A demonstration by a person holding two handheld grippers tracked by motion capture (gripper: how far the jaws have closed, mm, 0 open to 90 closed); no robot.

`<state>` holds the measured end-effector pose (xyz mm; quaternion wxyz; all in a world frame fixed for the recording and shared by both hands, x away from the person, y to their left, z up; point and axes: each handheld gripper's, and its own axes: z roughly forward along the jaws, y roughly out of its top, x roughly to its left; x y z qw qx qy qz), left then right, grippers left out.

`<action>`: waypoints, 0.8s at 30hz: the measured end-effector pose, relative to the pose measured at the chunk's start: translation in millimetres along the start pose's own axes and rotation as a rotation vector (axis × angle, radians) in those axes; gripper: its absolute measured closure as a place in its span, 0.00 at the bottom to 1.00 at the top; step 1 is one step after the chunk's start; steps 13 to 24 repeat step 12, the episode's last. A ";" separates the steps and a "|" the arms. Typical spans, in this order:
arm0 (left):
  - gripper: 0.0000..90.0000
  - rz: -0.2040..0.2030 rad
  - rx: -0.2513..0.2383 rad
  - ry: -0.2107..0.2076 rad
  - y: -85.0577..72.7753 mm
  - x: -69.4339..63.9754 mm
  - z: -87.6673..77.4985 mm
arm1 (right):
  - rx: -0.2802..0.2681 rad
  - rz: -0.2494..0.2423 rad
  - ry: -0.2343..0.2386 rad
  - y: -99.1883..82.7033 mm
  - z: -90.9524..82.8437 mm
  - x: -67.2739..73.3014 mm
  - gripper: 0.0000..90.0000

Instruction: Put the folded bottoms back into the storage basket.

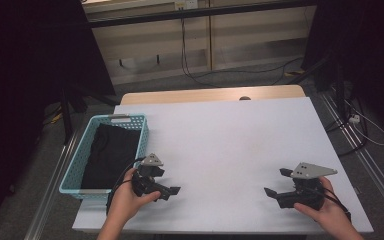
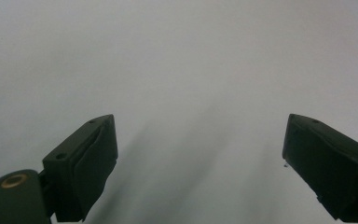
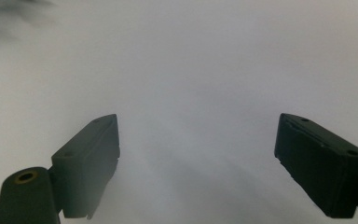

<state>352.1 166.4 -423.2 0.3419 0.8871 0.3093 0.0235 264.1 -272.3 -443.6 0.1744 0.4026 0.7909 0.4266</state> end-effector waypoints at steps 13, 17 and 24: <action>0.11 -0.001 0.013 -0.002 -0.2 -0.1 2.4 | 0.004 -0.006 0.000 0.0 1.1 1.4 0.15; 0.11 -0.001 0.013 -0.002 -0.2 -0.1 2.4 | 0.004 -0.006 0.000 0.0 1.1 1.4 0.15; 0.11 -0.001 0.013 -0.002 -0.2 -0.1 2.4 | 0.004 -0.006 0.000 0.0 1.1 1.4 0.15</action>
